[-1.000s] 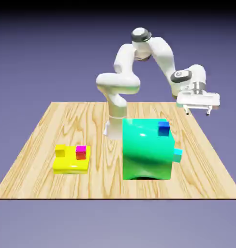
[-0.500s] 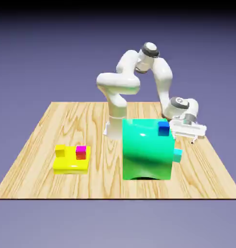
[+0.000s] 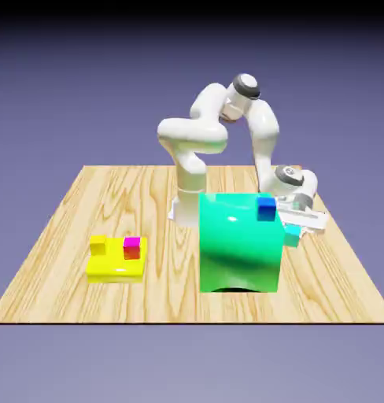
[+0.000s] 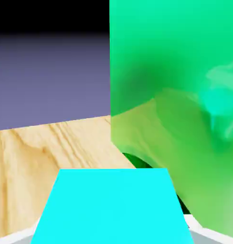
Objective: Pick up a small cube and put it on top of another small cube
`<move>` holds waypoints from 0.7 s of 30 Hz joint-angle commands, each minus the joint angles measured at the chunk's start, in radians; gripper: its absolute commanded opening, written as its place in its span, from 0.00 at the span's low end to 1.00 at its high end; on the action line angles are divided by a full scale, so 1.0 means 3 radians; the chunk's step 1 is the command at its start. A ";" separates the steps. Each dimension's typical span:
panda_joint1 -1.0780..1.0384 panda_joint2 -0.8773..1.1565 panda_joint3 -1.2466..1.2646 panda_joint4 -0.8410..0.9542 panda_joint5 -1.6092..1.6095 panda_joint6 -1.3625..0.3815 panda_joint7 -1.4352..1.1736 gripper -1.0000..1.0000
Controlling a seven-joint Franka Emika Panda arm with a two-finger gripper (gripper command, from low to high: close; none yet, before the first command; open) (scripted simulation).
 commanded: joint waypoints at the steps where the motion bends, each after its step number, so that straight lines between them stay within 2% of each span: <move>1: 0.0007 -0.0018 -0.0083 -0.0007 0.0025 -0.0028 -0.0147 0.00; 9: 0.0058 -0.0173 -0.0749 -0.0068 0.0221 -0.0225 -0.1306 0.00; 19: 0.0089 -0.0846 -0.1883 -0.0570 0.1135 -0.0338 -0.2741 0.00; 21: 0.0080 -0.0986 -0.1979 -0.0693 0.1330 -0.0303 -0.2756 0.00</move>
